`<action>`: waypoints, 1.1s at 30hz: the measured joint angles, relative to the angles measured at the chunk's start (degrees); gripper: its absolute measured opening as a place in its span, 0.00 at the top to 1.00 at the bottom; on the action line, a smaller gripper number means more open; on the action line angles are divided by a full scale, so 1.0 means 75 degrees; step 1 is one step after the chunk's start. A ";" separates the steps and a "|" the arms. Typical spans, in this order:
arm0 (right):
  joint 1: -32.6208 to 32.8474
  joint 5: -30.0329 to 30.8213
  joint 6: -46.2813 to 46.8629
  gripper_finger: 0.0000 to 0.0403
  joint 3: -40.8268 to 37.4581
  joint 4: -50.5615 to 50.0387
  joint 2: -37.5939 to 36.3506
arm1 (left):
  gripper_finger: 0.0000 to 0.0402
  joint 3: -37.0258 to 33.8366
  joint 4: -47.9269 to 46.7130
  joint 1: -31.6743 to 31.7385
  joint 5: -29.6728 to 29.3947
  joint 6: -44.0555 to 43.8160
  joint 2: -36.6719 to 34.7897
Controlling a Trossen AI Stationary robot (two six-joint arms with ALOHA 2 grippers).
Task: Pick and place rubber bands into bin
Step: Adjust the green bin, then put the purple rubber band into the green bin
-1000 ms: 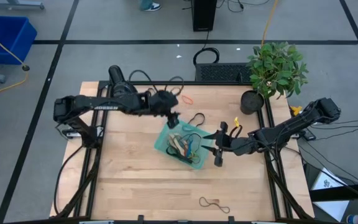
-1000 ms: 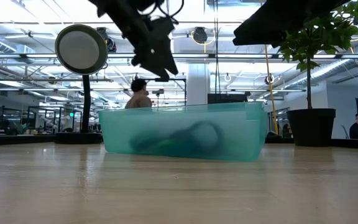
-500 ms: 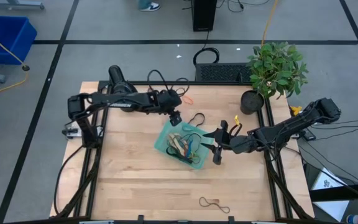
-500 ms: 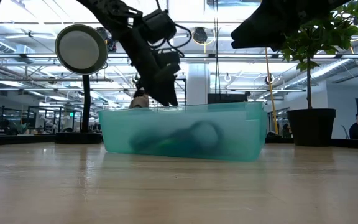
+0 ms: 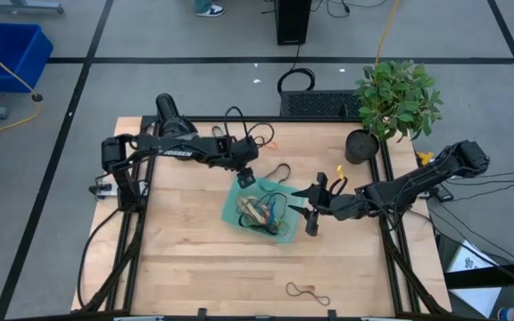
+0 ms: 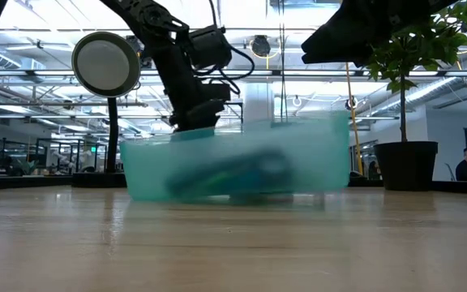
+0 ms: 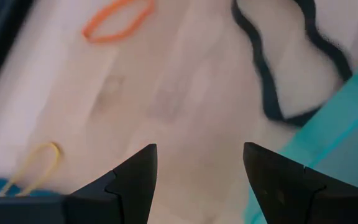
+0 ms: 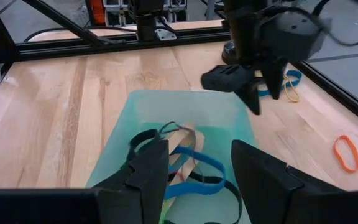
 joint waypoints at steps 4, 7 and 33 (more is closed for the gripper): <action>0.0000 0.0000 -0.0005 0.58 0.0000 -0.0024 0.0000 | 0.39 0.0000 -0.0222 -0.0245 0.0143 -0.0170 0.0000; 0.0000 0.0000 -0.0008 0.58 0.0000 -0.0027 0.0000 | 0.39 0.0000 -0.0384 -0.0490 0.0239 -0.0236 0.0000; 0.0012 -0.1296 0.0398 0.58 0.0000 0.0093 0.0000 | 0.39 0.0000 -0.0240 -0.1758 0.0057 -0.1241 -0.1974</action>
